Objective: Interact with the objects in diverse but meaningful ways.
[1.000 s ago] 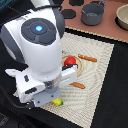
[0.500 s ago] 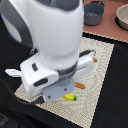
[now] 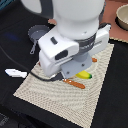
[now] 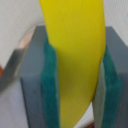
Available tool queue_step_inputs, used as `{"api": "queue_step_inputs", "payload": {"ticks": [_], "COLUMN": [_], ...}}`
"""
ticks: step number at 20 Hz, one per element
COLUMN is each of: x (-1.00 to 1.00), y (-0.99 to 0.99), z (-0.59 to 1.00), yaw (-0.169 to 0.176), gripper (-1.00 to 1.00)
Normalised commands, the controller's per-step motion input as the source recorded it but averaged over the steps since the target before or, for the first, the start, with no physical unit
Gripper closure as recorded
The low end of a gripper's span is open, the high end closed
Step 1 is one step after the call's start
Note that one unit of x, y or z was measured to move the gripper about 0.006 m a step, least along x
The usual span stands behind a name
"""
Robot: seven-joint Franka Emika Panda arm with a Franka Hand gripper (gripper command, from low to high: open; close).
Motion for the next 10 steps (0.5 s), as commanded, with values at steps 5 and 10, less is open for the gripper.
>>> {"api": "queue_step_inputs", "payload": {"ticks": [5,10], "x": [-0.17,-0.25], "y": [1.0,1.0], "z": [0.0,0.0], "yaw": [0.0,0.0], "gripper": [1.0,1.0]}}
